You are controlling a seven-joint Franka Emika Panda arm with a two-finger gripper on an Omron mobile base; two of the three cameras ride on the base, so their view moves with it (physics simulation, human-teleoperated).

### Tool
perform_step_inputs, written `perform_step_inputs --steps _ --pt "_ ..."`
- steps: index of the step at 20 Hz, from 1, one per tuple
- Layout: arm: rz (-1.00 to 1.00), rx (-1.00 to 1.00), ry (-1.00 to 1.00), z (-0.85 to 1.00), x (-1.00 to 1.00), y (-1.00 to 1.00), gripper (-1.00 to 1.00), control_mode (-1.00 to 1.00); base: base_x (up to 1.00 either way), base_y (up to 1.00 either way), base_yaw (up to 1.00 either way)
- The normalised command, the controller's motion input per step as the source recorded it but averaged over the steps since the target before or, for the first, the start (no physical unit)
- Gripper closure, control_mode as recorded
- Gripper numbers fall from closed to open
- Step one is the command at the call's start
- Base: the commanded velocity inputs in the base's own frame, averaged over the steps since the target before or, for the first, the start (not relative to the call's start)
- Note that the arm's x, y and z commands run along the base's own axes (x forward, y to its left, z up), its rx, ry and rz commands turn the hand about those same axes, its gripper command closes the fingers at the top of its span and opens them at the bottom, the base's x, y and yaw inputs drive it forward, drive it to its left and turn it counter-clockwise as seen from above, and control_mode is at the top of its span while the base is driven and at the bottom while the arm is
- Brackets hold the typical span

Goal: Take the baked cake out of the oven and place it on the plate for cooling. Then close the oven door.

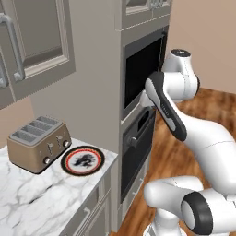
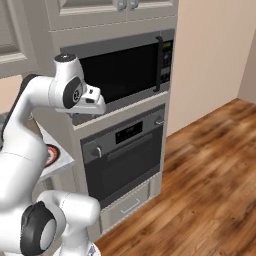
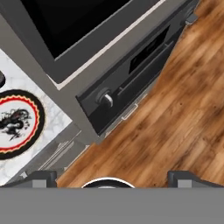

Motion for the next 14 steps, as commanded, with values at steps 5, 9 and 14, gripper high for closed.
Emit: perform_step_inputs --steps 5,9,14 --pt "0.0 0.06 0.05 -0.19 0.0 -0.17 -1.0 -1.0 0.0 0.0 0.0" --pt "-0.13 0.32 0.0 -1.0 0.15 -0.7 -1.0 -1.0 0.0 0.0 0.0" --pt "-0.08 0.58 -0.02 -1.0 0.24 -0.94 -1.0 -1.0 0.0 0.0 0.0"
